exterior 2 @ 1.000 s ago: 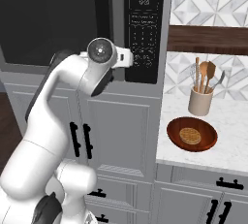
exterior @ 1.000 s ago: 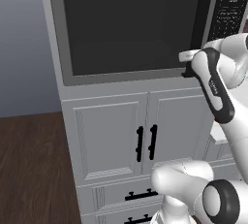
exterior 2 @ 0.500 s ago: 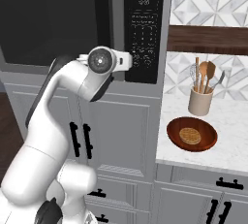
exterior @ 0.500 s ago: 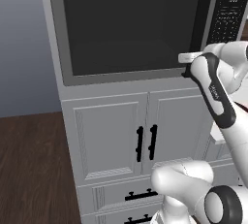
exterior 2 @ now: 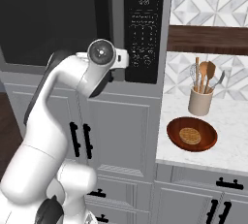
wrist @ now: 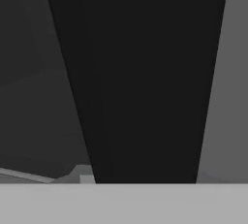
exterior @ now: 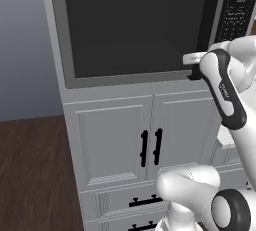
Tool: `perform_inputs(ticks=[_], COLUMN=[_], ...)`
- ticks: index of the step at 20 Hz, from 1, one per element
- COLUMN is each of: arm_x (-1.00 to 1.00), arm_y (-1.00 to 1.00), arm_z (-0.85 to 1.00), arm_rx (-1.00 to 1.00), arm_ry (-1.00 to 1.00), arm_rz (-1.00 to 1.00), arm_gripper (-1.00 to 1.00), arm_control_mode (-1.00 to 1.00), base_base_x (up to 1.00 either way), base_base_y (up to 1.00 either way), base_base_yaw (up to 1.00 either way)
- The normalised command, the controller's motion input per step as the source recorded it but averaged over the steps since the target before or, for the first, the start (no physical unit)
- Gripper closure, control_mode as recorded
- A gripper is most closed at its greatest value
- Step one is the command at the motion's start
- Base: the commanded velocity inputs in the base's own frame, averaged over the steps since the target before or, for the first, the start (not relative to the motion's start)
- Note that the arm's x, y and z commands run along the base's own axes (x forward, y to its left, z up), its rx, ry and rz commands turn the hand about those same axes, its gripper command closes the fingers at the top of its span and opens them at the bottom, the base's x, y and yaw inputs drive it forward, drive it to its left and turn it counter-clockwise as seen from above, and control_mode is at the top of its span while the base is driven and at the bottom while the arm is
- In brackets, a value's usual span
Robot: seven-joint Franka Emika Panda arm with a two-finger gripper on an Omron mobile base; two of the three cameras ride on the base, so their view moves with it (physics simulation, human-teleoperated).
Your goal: Open the microwave, place the bowl with waffle inside the microwave, then close the microwave door and turn it on.
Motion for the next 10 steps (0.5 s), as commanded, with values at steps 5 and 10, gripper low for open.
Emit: perform_inputs(ticks=[5,10], arm_x=[-0.64,-0.87], arm_y=[1.0,1.0], arm_z=[0.03,0.31], arm_rx=[-0.05,-0.08], arm_ry=[0.13,0.19], arm_rz=[0.1,0.13], arm_gripper=[1.0,1.0], arm_control_mode=[-1.0,-1.0], base_base_x=[0.0,0.0], base_base_y=[0.0,0.0], base_base_yaw=[0.0,0.0])
